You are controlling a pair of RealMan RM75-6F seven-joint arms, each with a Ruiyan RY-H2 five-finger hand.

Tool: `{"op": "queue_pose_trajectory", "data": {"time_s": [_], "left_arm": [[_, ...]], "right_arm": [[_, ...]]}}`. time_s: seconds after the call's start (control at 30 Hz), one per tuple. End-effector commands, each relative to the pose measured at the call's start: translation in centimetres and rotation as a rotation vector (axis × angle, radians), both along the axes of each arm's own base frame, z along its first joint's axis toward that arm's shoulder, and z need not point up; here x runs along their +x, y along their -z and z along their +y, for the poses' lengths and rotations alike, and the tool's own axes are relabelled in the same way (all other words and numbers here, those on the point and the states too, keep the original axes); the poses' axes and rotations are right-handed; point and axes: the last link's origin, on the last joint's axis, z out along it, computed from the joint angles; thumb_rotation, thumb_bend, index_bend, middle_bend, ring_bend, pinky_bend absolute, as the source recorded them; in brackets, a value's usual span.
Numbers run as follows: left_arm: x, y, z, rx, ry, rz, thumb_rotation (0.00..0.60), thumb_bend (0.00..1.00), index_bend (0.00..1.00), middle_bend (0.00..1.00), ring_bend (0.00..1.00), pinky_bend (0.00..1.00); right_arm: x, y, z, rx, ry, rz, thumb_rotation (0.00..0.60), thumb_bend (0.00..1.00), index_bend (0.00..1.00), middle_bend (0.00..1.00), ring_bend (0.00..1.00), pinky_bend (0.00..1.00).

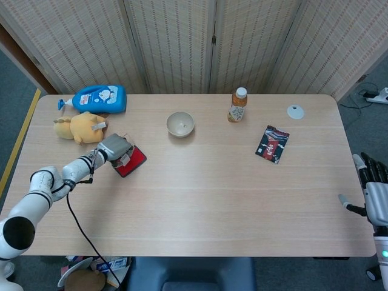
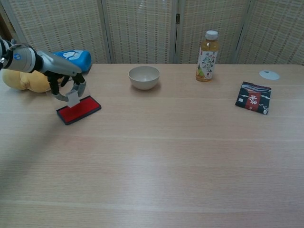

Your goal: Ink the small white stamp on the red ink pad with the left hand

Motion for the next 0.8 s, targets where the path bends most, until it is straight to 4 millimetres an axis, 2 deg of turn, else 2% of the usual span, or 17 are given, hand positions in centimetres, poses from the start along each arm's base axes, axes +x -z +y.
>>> {"op": "queue_pose_trajectory", "data": {"time_s": [0.03,0.8], "left_arm": [[-0.1,0.4,-0.1,-0.013,0.006,-0.002,0.6,0.33,0.56,0.48,0.27,0.42],[-1.5,1.1,-0.4,-0.015,-0.012,-0.04,0.6,0.33,0.57,0.48,0.27,0.42]], "right_arm": [[0.0,0.0,0.0,0.004,0.0,0.0,0.6,0.21,0.0,0.0,0.0,0.0],[0.1,0.0,0.1,0.0,-0.001,0.005,0.6,0.21,0.0,0.0,0.0,0.0]]}}
